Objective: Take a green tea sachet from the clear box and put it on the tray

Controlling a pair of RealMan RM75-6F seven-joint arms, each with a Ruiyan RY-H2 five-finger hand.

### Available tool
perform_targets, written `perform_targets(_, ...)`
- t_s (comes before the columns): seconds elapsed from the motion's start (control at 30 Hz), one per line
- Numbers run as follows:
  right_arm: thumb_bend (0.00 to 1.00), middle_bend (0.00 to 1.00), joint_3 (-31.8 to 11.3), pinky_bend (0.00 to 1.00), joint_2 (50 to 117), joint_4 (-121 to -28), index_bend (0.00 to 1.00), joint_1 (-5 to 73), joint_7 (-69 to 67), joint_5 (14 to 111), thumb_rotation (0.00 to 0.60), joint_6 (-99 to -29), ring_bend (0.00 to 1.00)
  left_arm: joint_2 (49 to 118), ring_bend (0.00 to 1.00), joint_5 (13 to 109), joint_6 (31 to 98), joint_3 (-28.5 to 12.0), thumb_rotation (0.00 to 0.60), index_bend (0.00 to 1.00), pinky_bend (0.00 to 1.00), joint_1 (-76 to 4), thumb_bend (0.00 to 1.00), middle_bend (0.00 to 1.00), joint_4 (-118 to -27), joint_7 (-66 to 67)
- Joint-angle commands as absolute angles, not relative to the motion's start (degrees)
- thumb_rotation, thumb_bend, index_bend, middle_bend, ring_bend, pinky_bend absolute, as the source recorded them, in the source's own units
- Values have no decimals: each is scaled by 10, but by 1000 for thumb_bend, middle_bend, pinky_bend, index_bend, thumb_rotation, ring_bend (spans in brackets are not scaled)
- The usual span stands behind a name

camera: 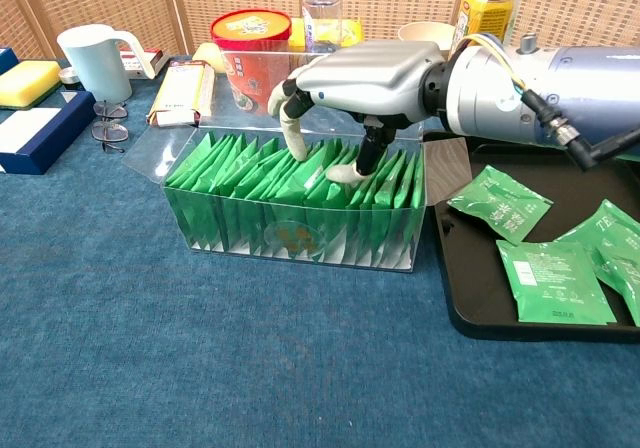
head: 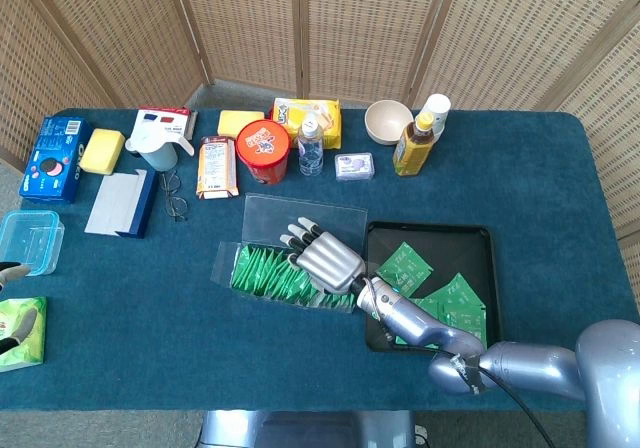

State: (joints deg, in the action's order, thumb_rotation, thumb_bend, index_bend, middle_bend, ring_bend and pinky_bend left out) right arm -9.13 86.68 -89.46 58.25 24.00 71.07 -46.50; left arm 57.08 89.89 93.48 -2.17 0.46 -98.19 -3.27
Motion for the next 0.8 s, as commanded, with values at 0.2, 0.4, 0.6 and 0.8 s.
perform_targets(0.2, 414, 171, -95, 35, 869, -892, 475, 583, 242, 703, 600, -469, 98, 571, 198, 898, 936, -22, 600, 261, 304, 5, 309, 250, -982, -33)
perform_targets(0.4, 432, 174, -93, 36, 870, -890, 508, 584, 243, 703, 600, -468, 105, 571, 197, 899, 936, -22, 600, 261, 303, 6, 309, 250, -982, -33)
perform_targets(0.6, 447, 178, -92, 40, 871, -890, 511, 585, 246, 701, 600, -468, 108, 570, 195, 899, 938, -22, 600, 261, 304, 6, 309, 250, -982, -34)
perform_targets(0.8, 449, 181, -91, 55, 873, -889, 527, 586, 249, 698, 600, -468, 113, 570, 195, 899, 939, -22, 600, 261, 304, 7, 309, 250, -981, -34)
